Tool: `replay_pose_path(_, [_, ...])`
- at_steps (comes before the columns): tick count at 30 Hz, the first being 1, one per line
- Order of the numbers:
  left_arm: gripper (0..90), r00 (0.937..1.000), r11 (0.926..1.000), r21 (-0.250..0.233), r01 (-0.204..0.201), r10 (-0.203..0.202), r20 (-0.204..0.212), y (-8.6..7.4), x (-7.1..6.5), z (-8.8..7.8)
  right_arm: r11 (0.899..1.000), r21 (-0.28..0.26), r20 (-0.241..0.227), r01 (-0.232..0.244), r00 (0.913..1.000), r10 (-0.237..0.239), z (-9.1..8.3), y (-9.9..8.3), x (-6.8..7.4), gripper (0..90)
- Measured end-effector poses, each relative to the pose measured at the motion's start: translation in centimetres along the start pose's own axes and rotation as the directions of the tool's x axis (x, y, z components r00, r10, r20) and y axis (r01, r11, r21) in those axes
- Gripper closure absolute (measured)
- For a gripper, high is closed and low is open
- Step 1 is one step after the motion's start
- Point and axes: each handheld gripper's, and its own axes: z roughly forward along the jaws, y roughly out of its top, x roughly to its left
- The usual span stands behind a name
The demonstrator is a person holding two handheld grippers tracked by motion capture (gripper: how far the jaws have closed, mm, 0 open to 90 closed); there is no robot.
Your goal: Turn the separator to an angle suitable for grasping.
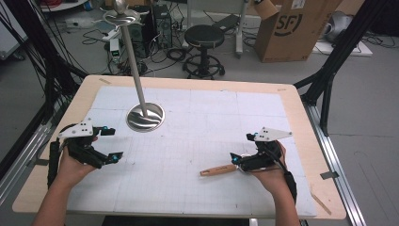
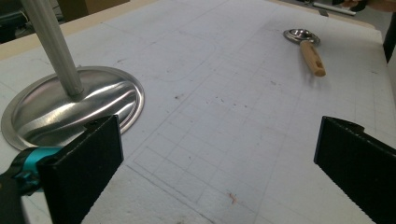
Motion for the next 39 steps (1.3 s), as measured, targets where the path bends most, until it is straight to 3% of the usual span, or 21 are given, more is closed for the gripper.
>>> replay_pose_path(14, [1.8, 1.0, 0.9999, -0.011, 0.007, -0.007, -0.004, 0.0, 0.1, 0.1, 1.0, 0.0, -0.011, 0.006, 0.9999, -0.006, -0.2, 0.0, 0.4, 1.3])
replay_pose_path(17, [1.8, 1.0, 0.9998, -0.02, 0.005, -0.005, 0.007, 0.0, 0.1, 0.0, 1.0, 0.004, -0.027, 0.015, 0.9995, -0.015, -0.3, 0.0, 0.3, 5.6])
replay_pose_path(19, [1.8, 1.0, 0.9999, -0.016, 0.001, -0.001, -0.002, 0.0, 0.1, -0.1, 1.0, 0.009, -0.053, 0.023, 0.9983, -0.023, -0.4, 0.1, 0.3, 15.8])
replay_pose_path(21, [1.8, 1.0, 0.9999, -0.014, 0.002, -0.002, -0.001, 0.0, 0.1, 0.0, 0.999, 0.017, -0.062, 0.038, 0.9974, -0.037, -0.3, 0.1, 0.4, 17.6])
replay_pose_path(24, [1.8, 1.0, 1.0, -0.008, -0.004, 0.004, -0.002, 0.0, 0.0, 0.1, 0.997, 0.039, -0.119, 0.069, 0.9908, -0.064, -0.1, 0.1, 0.6, 30.9])
replay_pose_path(25, [1.9, 1.0, 1.0, -0.008, -0.004, 0.004, -0.002, 0.0, 0.0, 0.1, 0.997, 0.039, -0.119, 0.069, 0.9908, -0.064, -0.1, 0.1, 0.6, 30.9])
replay_pose_path(26, [1.8, 1.0, 1.0, -0.007, -0.003, 0.003, -0.003, 0.0, 0.0, 0.1, 0.995, 0.041, -0.155, 0.088, 0.9845, -0.081, 0.0, 0.2, 0.8, 39.0])
replay_pose_path(29, [1.8, 1.0, 1.0, -0.007, 0.0, 0.0, -0.003, 0.0, 0.1, 0.1, 0.993, 0.049, -0.19, 0.105, 0.9773, -0.094, 0.2, 0.2, 1.0, 46.0])
replay_pose_path(30, [1.8, 1.0, 1.0, -0.006, 0.001, -0.001, -0.004, 0.0, 0.1, 0.2, 0.991, 0.067, -0.227, 0.117, 0.9689, -0.099, 0.5, 0.3, 1.3, 55.9])
replay_pose_path(32, [1.8, 1.0, 1.0, -0.004, 0.001, -0.001, -0.001, 0.0, 0.0, 0.2, 0.987, 0.096, -0.268, 0.129, 0.9583, -0.099, 0.7, 0.3, 1.6, 65.6])
replay_pose_path(34, [1.8, 1.0, 1.0, -0.004, -0.003, 0.003, 0.003, 0.0, 0.0, 0.2, 0.985, 0.105, -0.284, 0.138, 0.9532, -0.103, 0.9, 0.4, 1.8, 68.5])
replay_pose_path(35, [1.9, 1.0, 1.0, -0.003, -0.002, 0.002, 0.004, 0.0, 0.0, 0.3, 0.982, 0.115, -0.301, 0.151, 0.9473, -0.11, 1.1, 0.4, 2.0, 70.4])
replay_pose_path(36, [1.8, 1.0, 1.0, 0.002, -0.002, 0.002, 0.002, -0.1, 0.0, 0.3, 0.977, 0.132, -0.335, 0.17, 0.9349, -0.117, 1.7, 0.5, 2.5, 75.5])
replay_pose_path(37, [1.8, 1.0, 1.0, 0.002, -0.002, 0.002, 0.002, -0.1, 0.0, 0.3, 0.977, 0.132, -0.335, 0.17, 0.9349, -0.117, 1.7, 0.5, 2.5, 75.5])
replay_pose_path(39, [1.9, 1.0, 1.0, 0.002, -0.001, 0.001, 0.002, -0.1, 0.1, 0.4, 0.968, 0.153, -0.377, 0.196, 0.9174, -0.126, 2.5, 0.7, 3.5, 80.7])
